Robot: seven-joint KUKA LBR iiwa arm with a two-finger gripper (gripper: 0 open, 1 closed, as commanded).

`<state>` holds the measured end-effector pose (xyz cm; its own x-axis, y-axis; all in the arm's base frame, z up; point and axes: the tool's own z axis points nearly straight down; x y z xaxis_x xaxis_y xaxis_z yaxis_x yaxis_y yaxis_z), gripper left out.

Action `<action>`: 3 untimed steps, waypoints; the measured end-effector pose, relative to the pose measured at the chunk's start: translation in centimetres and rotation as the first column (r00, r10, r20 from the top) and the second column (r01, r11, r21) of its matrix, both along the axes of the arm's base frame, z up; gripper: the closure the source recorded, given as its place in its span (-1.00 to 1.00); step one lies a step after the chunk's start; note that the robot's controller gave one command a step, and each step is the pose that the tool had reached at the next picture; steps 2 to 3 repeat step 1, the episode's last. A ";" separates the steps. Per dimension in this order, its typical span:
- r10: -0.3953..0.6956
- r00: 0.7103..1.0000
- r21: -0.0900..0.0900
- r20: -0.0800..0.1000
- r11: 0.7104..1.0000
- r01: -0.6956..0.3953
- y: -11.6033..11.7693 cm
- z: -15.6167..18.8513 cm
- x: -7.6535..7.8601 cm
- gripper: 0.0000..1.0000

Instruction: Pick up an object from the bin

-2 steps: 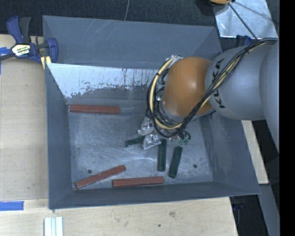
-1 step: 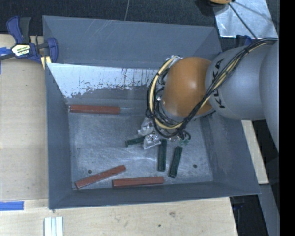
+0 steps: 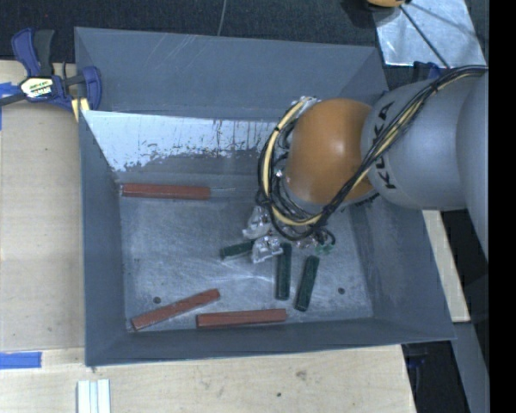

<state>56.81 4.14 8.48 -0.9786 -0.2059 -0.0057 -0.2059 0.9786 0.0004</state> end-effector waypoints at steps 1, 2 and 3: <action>0.000 1.000 -0.001 -0.009 1.000 0.000 0.0 1.8 -0.2 1.00; 0.000 1.000 -0.001 -0.009 1.000 0.000 0.0 1.8 -0.2 1.00; 0.000 1.000 -0.001 -0.009 1.000 0.000 0.0 1.8 -0.2 1.00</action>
Offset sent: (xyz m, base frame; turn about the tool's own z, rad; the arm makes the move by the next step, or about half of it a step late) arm -0.0001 0.0001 0.0510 0.0000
